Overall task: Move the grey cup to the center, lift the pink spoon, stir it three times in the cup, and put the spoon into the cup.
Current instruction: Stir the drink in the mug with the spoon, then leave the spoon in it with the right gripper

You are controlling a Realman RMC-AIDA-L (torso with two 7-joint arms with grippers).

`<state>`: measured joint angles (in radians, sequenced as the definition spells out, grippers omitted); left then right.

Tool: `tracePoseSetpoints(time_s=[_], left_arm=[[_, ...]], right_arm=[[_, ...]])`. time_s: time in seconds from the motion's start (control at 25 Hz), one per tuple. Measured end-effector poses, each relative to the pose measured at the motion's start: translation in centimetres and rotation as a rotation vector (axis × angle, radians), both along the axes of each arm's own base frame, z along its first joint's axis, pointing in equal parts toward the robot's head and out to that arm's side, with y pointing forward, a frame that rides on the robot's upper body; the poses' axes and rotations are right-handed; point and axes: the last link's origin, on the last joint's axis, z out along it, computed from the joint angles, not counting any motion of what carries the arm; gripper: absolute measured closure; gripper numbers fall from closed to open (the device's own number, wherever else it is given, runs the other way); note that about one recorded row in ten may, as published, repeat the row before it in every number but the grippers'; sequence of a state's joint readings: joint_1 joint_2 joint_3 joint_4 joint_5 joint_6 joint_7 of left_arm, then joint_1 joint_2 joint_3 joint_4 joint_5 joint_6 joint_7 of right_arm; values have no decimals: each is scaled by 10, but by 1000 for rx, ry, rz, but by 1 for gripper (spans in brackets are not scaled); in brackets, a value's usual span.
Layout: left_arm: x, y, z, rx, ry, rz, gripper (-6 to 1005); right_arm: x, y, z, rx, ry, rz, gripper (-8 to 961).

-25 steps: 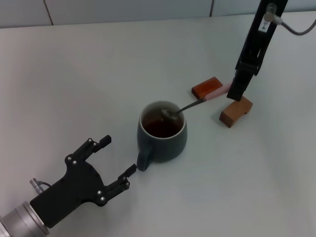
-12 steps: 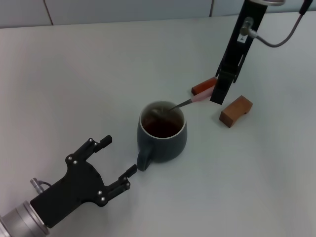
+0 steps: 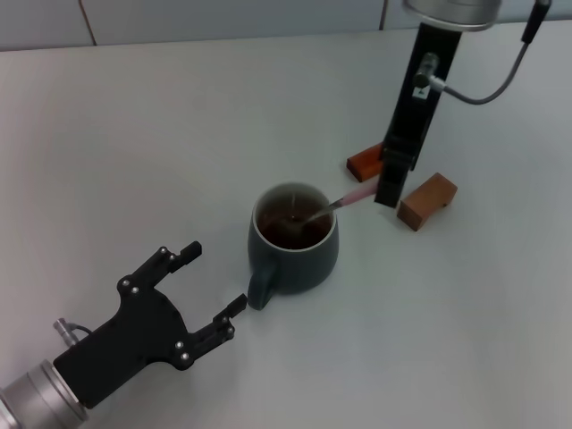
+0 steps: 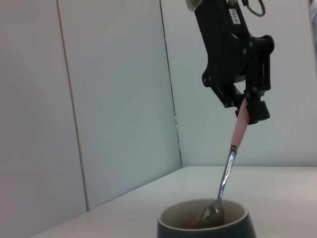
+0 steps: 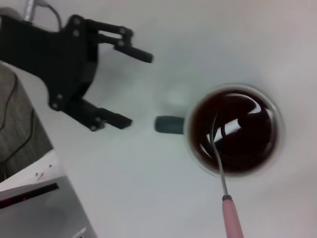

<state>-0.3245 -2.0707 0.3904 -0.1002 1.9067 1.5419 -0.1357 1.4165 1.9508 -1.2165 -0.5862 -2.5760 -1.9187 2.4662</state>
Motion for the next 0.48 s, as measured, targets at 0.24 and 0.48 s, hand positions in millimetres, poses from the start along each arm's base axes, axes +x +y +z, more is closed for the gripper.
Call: tracePoseSetpoints(time_s=[0.24,0.48], left_arm=[[2,3,0,-3,0,-8,197],[4,5,-1,-8,-2,-14,197]], right_arm=[[-8,-2,-6,-13,15,11,841],[0,2,-5,5,-11,7,842]])
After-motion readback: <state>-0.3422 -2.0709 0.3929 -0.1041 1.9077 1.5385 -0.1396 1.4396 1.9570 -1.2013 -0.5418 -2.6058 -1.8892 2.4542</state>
